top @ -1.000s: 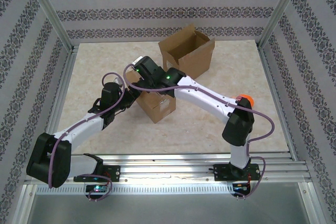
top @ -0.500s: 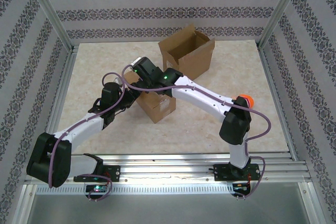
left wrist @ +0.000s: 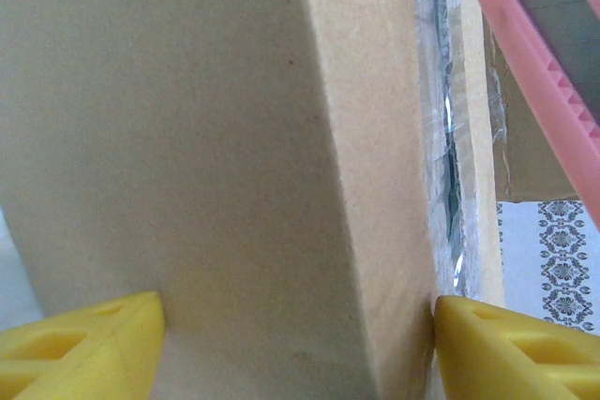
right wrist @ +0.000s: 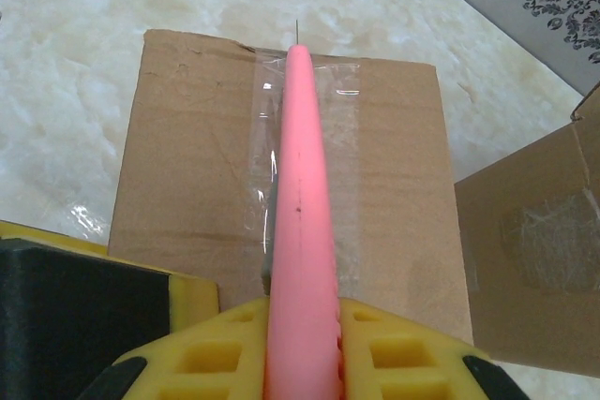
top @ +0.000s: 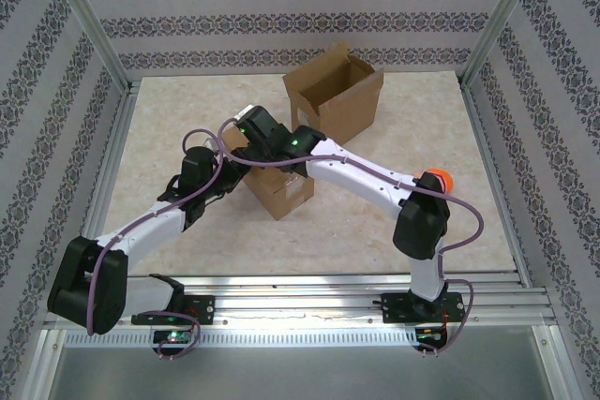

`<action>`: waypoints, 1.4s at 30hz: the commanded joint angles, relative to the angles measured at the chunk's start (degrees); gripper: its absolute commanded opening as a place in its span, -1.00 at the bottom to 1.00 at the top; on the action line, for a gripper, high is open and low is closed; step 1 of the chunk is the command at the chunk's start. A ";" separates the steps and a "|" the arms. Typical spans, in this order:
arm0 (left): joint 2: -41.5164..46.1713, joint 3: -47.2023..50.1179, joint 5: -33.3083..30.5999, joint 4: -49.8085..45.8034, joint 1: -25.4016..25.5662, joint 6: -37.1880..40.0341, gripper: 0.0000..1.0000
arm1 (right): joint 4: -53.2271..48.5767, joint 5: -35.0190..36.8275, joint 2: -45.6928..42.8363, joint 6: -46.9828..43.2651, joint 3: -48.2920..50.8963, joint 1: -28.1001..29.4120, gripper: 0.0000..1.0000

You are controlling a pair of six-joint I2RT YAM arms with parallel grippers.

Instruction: Unpack the express box

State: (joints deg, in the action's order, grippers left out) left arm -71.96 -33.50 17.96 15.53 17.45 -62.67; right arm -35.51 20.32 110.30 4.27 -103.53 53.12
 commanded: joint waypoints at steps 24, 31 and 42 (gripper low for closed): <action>-1.49 0.47 -1.94 -3.25 -0.61 -0.65 0.47 | -4.40 0.42 -6.50 9.56 9.56 0.15 -1.00; -2.65 0.63 -2.13 -2.11 -0.64 -1.28 0.46 | -5.16 -0.69 -6.42 12.22 10.62 0.23 -1.00; -4.30 1.29 -2.14 0.24 -0.65 -2.49 0.45 | -7.40 -1.60 -6.98 15.19 11.55 0.58 -1.00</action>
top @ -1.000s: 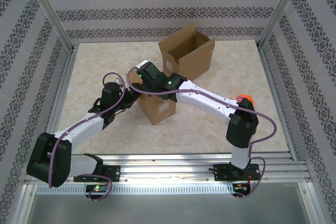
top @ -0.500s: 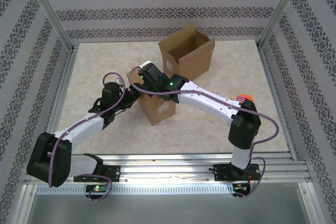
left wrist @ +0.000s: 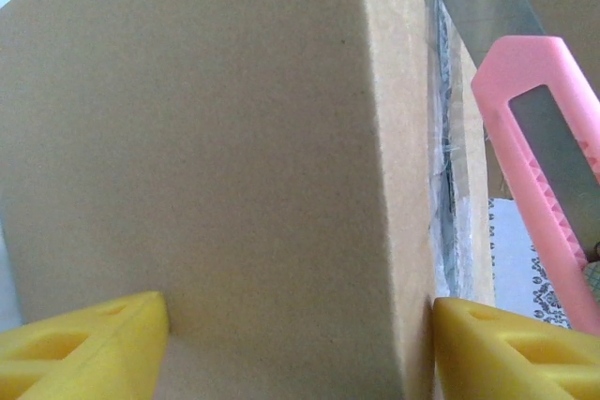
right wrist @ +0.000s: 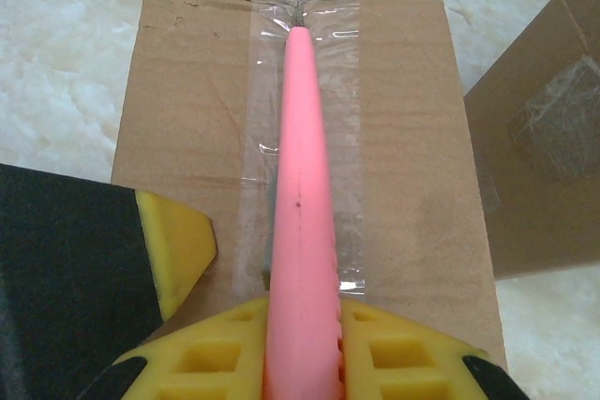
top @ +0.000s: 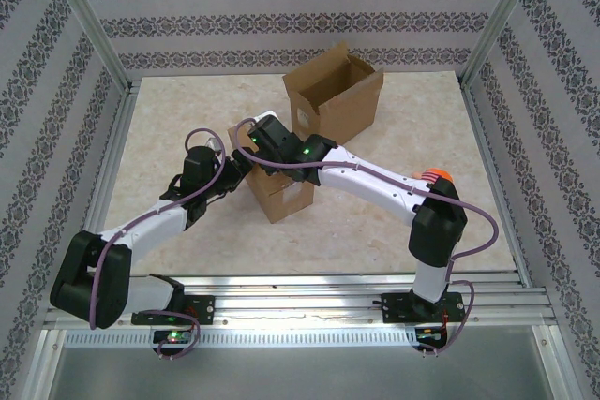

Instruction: Unpack the express box

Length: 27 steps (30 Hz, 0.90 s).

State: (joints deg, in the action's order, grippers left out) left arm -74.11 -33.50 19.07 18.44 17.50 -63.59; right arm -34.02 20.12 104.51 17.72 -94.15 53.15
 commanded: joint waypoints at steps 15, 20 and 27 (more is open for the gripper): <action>-4.06 1.59 -4.87 -2.08 -0.70 -2.95 0.43 | -11.93 -2.25 -3.91 5.00 4.06 1.07 -1.00; -4.25 1.57 -5.24 -2.49 -0.71 -3.27 0.42 | -13.66 -2.20 -4.49 5.97 3.73 1.74 -1.00; -4.48 1.48 -5.54 -2.66 -0.70 -3.34 0.41 | -18.79 -0.89 -5.54 7.04 2.23 2.97 -1.00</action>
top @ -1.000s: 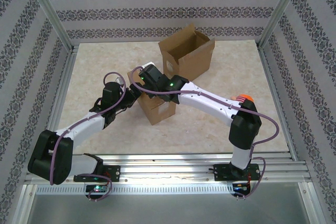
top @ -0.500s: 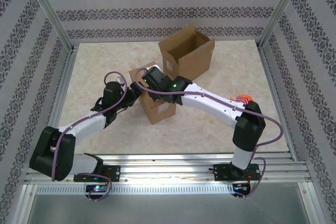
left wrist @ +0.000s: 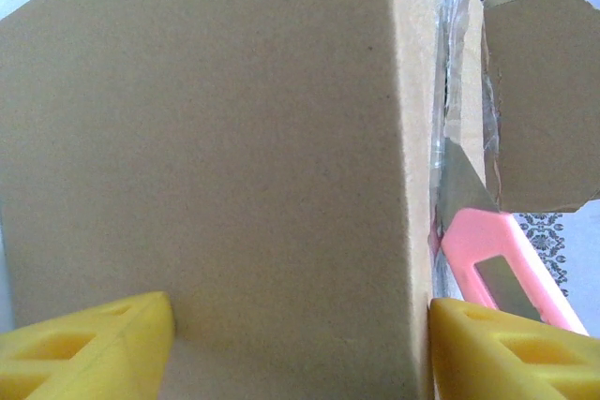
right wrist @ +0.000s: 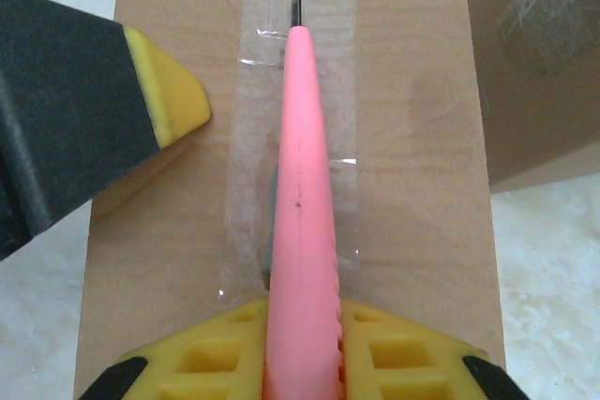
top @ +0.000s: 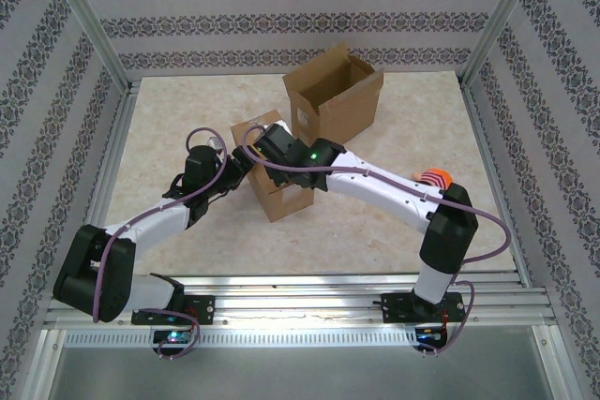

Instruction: Unpack the express box

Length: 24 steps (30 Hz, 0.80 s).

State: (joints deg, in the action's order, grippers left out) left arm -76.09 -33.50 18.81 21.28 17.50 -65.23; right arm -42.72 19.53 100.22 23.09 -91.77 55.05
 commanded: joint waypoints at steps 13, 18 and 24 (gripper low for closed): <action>-3.10 1.59 -5.71 -5.02 -0.70 -1.84 0.41 | -22.51 1.29 -1.26 4.83 -5.64 4.26 -1.00; -3.53 1.59 -5.65 -4.73 -0.70 -1.94 0.41 | -25.31 1.69 -1.59 6.15 -6.47 5.05 -1.00; -3.88 1.59 -5.65 -4.51 -0.70 -2.03 0.41 | -27.82 1.92 -2.55 7.86 -6.85 6.27 -1.00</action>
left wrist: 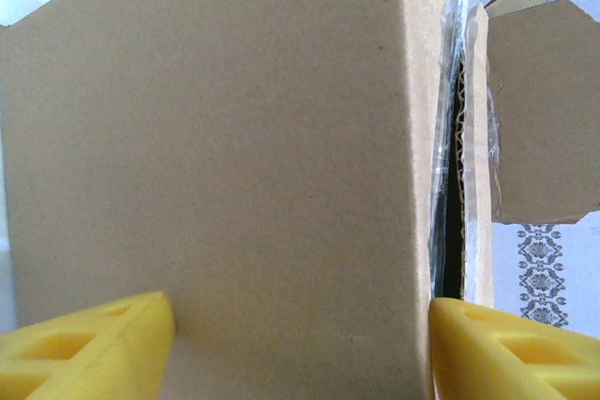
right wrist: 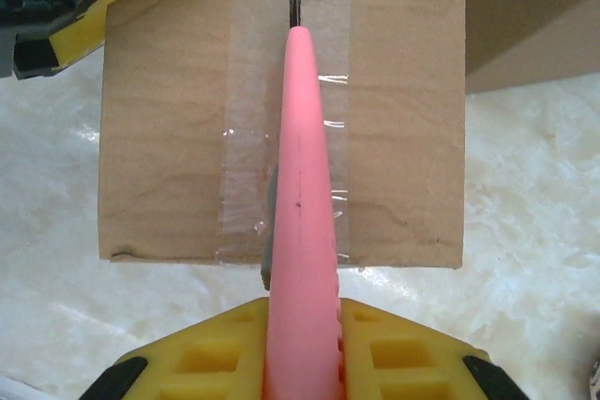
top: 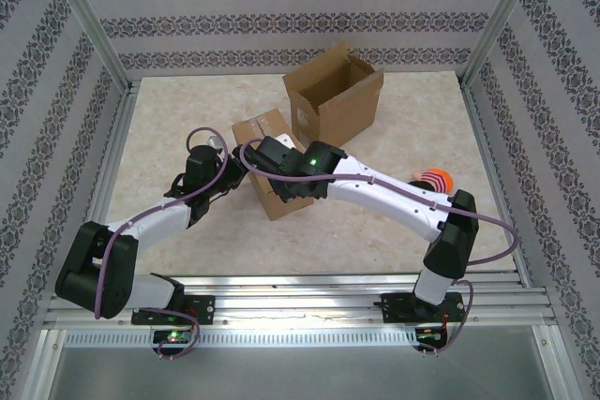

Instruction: Unpack the express box

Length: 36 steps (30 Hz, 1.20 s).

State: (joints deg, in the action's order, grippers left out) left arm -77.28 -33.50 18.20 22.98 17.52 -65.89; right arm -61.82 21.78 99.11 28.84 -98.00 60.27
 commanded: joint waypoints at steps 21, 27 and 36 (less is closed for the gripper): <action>-3.58 1.33 -4.87 -5.58 -0.70 -1.69 0.41 | -14.98 -1.07 -7.03 12.47 2.74 7.84 -1.00; -3.67 1.35 -4.68 -5.27 -0.70 -1.77 0.41 | -15.99 -1.22 -8.78 15.24 4.55 9.07 -1.00; -3.59 1.16 -4.29 -4.90 -0.68 -1.87 0.41 | -17.34 -0.05 -12.07 18.81 6.02 11.18 -1.00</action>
State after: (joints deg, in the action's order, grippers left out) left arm -78.41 -33.50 17.96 24.36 17.52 -66.52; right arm -72.03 22.76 89.21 45.08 -93.17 70.19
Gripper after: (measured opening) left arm 0.706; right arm 0.177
